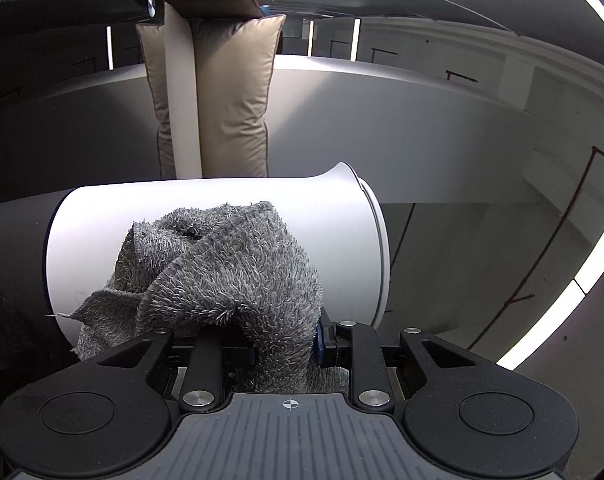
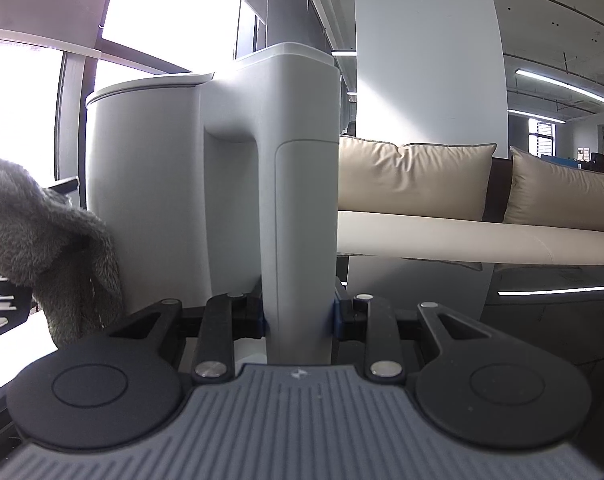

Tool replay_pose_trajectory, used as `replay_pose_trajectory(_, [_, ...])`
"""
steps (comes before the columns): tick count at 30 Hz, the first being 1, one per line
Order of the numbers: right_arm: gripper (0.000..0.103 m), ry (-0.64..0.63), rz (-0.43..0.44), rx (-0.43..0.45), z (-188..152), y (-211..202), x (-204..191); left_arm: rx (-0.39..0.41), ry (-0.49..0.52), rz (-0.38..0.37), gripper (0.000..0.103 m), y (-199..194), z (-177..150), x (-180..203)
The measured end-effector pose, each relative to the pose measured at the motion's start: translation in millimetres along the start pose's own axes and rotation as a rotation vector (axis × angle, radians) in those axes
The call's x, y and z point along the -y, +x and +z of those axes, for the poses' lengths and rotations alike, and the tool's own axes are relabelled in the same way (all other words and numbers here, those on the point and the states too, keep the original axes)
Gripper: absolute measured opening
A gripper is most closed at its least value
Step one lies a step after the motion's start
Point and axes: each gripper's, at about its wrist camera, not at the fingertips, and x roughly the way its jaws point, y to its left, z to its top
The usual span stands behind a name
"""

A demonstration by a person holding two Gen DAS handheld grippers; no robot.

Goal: Clean container
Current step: 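Move the grey cloth to the kettle opening with the left gripper while the right gripper tilts the kettle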

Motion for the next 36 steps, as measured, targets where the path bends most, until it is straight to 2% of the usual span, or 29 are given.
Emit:
replay_pose_trajectory(3, [0.03, -0.001, -0.001, -0.001, 0, 0, 0, 0.011, -0.037, 0.066, 0.022, -1, -1, -10])
replay_pose_trajectory(8, [0.03, 0.0, -0.001, -0.002, -1, -1, 0, 0.018, -0.061, 0.099, 0.022, 6, 3, -16])
replay_pose_trajectory(16, [0.03, 0.001, -0.004, -0.002, -2, -1, 0, 0.069, -0.001, 0.071, 0.022, 5, 14, -2])
replay_pose_trajectory(23, [0.03, 0.001, -0.006, -0.001, -2, -1, -1, 0.166, 0.064, 0.025, 0.022, 0, 16, 12])
replay_pose_trajectory(26, [0.03, 0.002, -0.008, -0.002, -2, 0, -1, 0.233, 0.061, -0.015, 0.022, 2, 14, 13])
replay_pose_trajectory(30, [0.03, 0.002, -0.009, -0.003, -2, 0, -2, 0.289, 0.042, -0.031, 0.022, 4, 9, 8])
replay_pose_trajectory(32, [0.03, 0.002, -0.01, -0.003, -2, 1, -2, 0.304, 0.019, -0.03, 0.022, 6, 7, 2])
replay_pose_trajectory(36, [0.03, 0.002, -0.01, -0.003, -2, 1, -2, 0.331, -0.034, 0.044, 0.022, 7, 4, -12])
